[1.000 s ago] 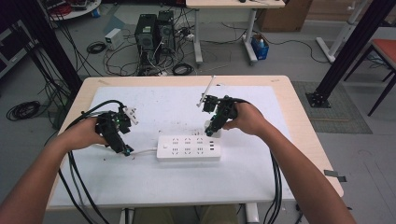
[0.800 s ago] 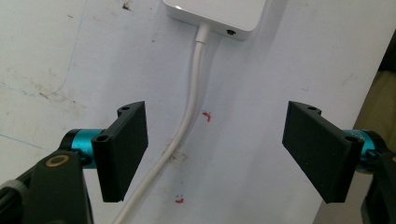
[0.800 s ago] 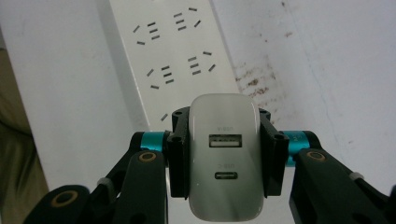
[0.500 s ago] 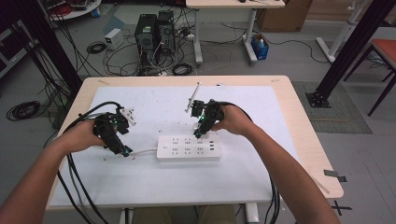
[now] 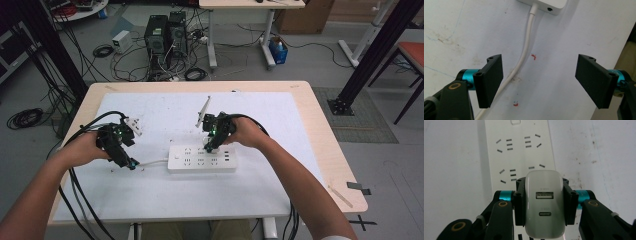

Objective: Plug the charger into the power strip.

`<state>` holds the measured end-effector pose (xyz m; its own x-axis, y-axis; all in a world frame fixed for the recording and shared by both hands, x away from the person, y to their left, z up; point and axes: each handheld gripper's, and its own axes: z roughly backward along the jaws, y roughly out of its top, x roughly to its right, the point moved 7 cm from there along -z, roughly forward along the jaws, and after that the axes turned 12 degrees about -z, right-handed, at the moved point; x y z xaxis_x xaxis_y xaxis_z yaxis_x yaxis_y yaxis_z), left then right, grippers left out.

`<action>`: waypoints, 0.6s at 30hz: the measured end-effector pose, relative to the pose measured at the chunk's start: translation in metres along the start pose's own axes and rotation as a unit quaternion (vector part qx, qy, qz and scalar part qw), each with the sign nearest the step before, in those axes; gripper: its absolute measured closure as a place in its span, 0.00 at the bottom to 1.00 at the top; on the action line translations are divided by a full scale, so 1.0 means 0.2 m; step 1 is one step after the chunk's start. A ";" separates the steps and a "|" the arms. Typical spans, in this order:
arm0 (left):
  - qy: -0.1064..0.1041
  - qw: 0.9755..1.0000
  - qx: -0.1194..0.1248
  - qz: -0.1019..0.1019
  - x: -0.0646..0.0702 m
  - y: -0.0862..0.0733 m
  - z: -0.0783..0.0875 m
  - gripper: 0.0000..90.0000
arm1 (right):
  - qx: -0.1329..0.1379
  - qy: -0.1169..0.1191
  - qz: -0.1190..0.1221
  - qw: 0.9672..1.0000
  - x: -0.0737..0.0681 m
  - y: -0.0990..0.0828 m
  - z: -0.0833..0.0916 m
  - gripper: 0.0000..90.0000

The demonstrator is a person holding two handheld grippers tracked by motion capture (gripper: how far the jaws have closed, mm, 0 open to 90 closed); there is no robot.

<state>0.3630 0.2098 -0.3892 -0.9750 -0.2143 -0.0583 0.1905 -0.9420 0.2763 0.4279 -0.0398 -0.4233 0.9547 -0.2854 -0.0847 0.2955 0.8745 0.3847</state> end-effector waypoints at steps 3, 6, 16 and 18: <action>0.000 1.000 -0.002 0.001 0.00 -0.01 0.00 0.25 | 0.006 0.004 0.010 1.000 0.00 -0.01 0.00 0.69; 0.000 1.000 0.000 0.003 0.00 -0.01 0.00 0.25 | 0.013 0.018 0.018 1.000 0.00 -0.04 0.00 0.69; -0.001 1.000 -0.003 0.002 0.01 0.00 -0.01 0.25 | 0.007 0.021 0.011 1.000 0.02 -0.08 -0.01 0.69; -0.002 1.000 -0.001 0.005 0.01 0.00 -0.01 0.25 | 0.000 0.011 0.011 1.000 0.01 -0.07 -0.01 0.69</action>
<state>0.3618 0.2088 -0.3919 -0.9736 -0.2221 -0.0528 0.1998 -0.9407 0.2743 0.4250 -0.0518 -0.4307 0.9615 -0.2575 -0.0956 0.2743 0.8807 0.3861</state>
